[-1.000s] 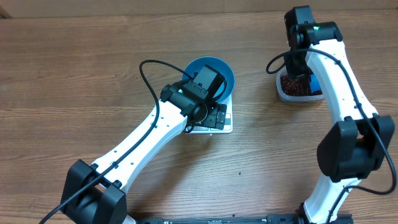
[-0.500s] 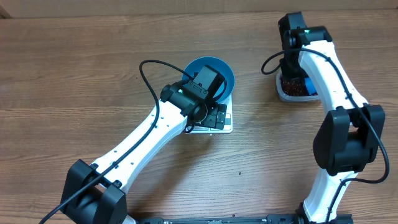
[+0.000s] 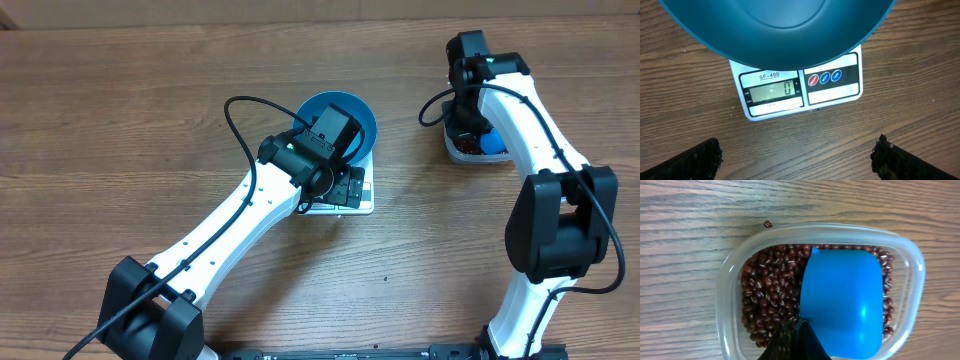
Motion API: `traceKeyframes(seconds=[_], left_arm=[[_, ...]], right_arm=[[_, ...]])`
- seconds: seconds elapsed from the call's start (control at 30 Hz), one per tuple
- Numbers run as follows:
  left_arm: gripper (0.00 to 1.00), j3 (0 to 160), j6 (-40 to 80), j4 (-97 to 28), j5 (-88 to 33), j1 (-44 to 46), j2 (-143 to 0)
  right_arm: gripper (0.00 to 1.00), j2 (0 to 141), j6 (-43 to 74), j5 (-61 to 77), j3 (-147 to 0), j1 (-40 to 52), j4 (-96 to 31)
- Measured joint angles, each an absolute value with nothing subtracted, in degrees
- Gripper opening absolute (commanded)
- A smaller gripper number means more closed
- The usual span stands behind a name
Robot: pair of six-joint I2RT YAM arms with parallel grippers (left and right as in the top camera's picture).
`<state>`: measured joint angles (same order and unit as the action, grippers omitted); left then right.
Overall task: Scoop item into bowl and weigh 150g on scale
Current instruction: 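Push the blue scoop down into the red beans with the right gripper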
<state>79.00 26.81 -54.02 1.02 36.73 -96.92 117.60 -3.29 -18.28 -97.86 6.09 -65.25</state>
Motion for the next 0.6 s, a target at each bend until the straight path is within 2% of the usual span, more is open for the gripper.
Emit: traceKeyframes(seconds=[0.2,0.6], left_arm=[[0.99,79.0,26.81,-54.02,1.02,36.73,-96.92],[0.99,79.0,26.81,-54.02,1.02,36.73,-96.92]], right_arm=[[0.04,117.32,-2.96,-10.15,-97.86,2.98,-64.69],[0.04,116.03,-2.94,13.93,-97.93,-9.85,-64.77]])
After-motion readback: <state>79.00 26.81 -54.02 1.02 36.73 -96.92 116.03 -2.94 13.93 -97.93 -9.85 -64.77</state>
